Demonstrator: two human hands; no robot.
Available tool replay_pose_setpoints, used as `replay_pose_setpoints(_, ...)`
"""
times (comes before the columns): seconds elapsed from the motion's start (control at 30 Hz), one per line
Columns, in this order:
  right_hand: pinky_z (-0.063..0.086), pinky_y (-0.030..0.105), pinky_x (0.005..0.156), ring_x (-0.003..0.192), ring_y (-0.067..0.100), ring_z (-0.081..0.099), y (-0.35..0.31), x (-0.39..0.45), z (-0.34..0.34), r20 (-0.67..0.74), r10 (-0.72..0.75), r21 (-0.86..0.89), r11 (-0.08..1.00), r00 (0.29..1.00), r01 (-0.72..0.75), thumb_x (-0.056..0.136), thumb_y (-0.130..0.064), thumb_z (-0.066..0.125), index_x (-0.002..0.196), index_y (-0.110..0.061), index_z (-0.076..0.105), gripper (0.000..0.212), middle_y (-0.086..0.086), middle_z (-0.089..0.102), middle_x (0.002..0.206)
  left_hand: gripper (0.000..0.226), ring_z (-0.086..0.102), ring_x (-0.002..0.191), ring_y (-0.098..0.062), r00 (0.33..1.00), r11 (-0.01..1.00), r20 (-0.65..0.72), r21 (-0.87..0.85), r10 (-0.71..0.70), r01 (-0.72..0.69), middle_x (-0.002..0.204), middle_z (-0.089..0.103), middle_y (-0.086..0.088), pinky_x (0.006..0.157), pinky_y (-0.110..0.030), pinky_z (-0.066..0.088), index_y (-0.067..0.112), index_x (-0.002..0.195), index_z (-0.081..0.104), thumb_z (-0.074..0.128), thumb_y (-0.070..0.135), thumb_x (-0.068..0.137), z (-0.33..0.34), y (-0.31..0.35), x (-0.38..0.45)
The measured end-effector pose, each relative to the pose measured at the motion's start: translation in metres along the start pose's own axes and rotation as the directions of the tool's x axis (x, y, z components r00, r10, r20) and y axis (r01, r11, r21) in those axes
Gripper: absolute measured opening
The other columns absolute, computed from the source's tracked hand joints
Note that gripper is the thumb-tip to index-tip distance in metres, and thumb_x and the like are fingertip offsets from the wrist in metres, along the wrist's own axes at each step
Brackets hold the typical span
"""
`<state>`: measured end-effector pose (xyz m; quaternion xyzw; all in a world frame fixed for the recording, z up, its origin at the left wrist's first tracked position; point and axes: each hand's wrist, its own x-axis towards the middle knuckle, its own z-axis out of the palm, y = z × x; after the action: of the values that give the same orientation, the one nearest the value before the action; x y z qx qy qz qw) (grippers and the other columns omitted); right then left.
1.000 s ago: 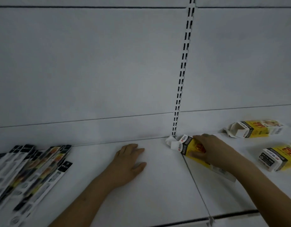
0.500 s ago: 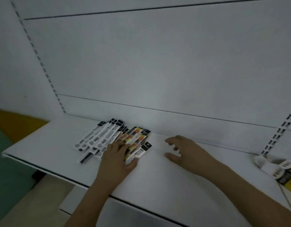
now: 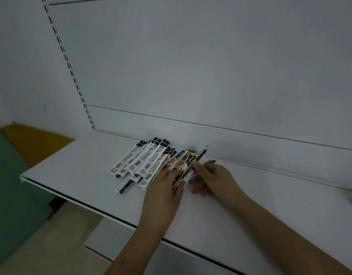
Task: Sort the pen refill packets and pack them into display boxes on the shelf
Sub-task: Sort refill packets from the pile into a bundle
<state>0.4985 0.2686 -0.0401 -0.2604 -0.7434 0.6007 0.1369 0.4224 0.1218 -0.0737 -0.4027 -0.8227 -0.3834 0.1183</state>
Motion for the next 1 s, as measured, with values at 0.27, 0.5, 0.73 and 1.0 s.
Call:
replay_pose_setpoints(0.27,0.042,0.025,0.045,0.053,0.017,0.053,0.003,0.005,0.004,-0.058,0.074,0.244,0.968,0.996,-0.057,0.091,-0.015,0.066,0.082,-0.009,0.067,0.011,0.016,0.067,0.074,0.043,0.056,0.105,0.001,0.982,0.981,0.138,-0.166,0.125,-0.102,0.116,0.055,0.018,0.089,-0.013,0.045,0.03,0.128,0.056,0.059,0.045,0.088,-0.004,0.002,-0.001)
replay_pose_setpoints(0.5,0.05,0.036,0.065,0.071,0.023,0.057,-0.005,0.006,-0.006,-0.148,0.068,0.305,0.952,0.987,-0.02,0.092,-0.016,0.058,0.083,-0.009,0.063,0.012,0.015,0.068,0.081,0.028,0.05,0.085,-0.008,0.982,0.983,0.11,-0.118,0.152,-0.139,0.088,0.055,0.014,0.076,-0.027,0.043,0.028,0.097,0.059,0.037,0.046,0.1,-0.003,-0.001,0.003)
replay_pose_setpoints(0.73,0.055,0.041,0.087,0.085,0.021,0.062,-0.018,-0.003,-0.019,-0.075,-0.137,0.428,0.89,0.988,0.156,0.094,-0.026,0.06,0.08,-0.021,0.063,0.015,0.004,0.061,0.083,0.023,0.038,0.068,-0.002,0.959,0.972,0.163,-0.043,0.234,-0.23,0.069,0.038,0.02,0.066,-0.019,0.027,0.03,0.078,0.042,0.046,0.035,0.1,0.0,-0.004,0.004)
replay_pose_setpoints(1.0,0.053,0.033,0.089,0.092,0.015,0.069,-0.022,-0.01,-0.018,-0.051,-0.322,0.217,0.921,0.945,0.325,0.092,-0.043,0.053,0.084,-0.023,0.075,0.03,-0.001,0.075,0.092,0.027,0.053,0.082,-0.004,0.981,0.977,0.12,-0.165,0.152,-0.132,0.088,0.055,0.017,0.07,-0.021,0.043,0.027,0.103,0.063,0.042,0.043,0.1,-0.006,0.001,0.002)
